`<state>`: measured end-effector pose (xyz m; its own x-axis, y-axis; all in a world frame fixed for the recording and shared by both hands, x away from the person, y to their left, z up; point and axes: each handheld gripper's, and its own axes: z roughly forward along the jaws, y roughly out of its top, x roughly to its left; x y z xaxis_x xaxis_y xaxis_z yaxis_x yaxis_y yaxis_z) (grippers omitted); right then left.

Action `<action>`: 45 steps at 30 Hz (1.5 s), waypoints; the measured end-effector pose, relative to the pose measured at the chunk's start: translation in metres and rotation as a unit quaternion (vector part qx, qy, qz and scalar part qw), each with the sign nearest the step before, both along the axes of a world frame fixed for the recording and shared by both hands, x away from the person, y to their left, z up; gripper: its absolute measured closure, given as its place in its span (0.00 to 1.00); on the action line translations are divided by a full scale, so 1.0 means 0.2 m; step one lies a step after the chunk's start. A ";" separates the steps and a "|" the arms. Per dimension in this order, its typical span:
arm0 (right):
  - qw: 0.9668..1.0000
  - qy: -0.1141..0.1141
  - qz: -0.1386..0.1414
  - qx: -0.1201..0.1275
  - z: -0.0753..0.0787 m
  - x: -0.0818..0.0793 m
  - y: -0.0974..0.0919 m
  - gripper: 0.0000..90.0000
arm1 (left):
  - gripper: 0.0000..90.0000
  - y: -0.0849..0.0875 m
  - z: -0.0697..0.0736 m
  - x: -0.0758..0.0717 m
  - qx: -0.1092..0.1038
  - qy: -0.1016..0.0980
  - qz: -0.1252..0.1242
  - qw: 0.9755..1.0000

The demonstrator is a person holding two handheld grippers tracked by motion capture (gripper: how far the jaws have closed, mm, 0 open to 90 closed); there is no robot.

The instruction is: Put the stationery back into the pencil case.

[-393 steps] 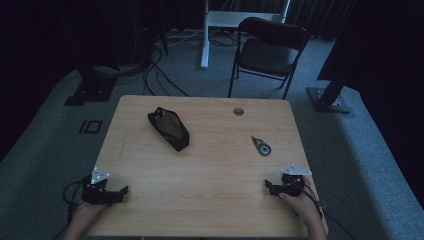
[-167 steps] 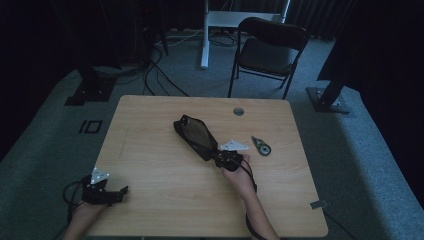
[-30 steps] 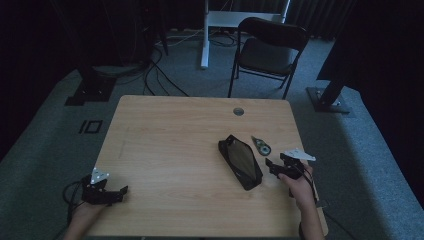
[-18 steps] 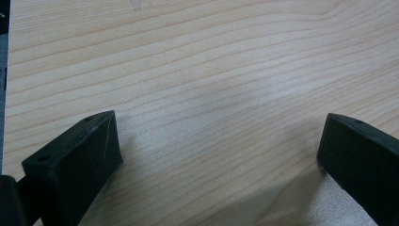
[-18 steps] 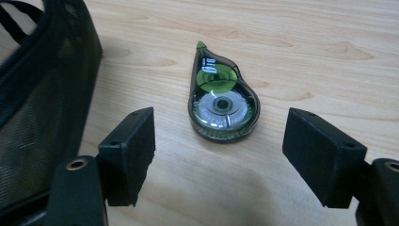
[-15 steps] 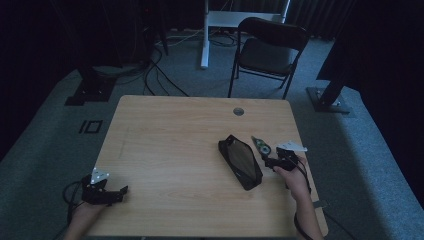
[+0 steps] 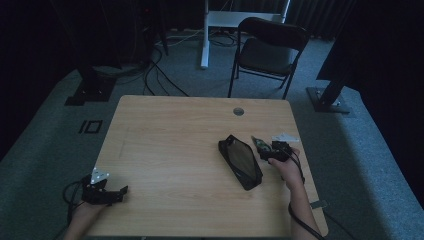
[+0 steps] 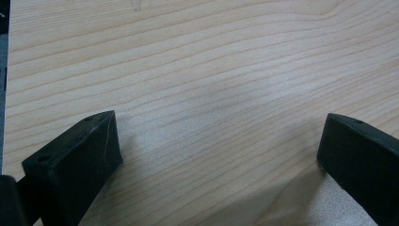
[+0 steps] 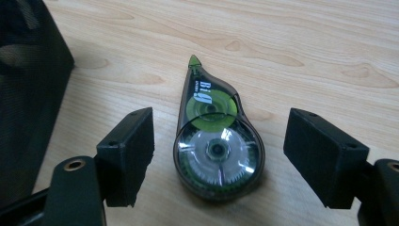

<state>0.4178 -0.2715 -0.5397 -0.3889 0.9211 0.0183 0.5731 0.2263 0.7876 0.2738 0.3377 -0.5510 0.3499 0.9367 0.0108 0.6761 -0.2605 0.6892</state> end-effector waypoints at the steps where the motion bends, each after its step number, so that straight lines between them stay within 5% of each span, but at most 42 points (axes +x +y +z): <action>1: 1.000 0.001 0.000 -0.004 -0.01 0.01 0.00 0.27 | 0.00 0.00 0.00 0.00 0.000 0.000 0.000 1.000; 17: 0.999 0.021 0.011 -0.043 -0.04 0.12 0.06 0.36 | 0.00 0.00 0.00 0.00 0.000 0.000 0.000 1.000; 25: 1.000 0.021 0.011 -0.019 -0.05 0.12 0.08 0.45 | 0.00 0.00 0.00 0.00 0.000 0.000 0.000 1.000; 37: 0.999 0.038 -0.007 -0.032 -0.02 0.12 0.09 0.54 | 0.00 0.00 0.00 0.00 0.000 0.000 0.000 1.000; 43: 0.999 0.047 -0.019 -0.008 0.00 0.11 0.06 0.55 | 0.00 0.00 0.00 0.00 0.000 0.000 0.000 1.000; 45: 0.999 0.043 -0.020 -0.016 0.01 0.10 0.06 0.55 | 0.00 0.00 0.00 0.00 0.000 0.000 0.000 1.000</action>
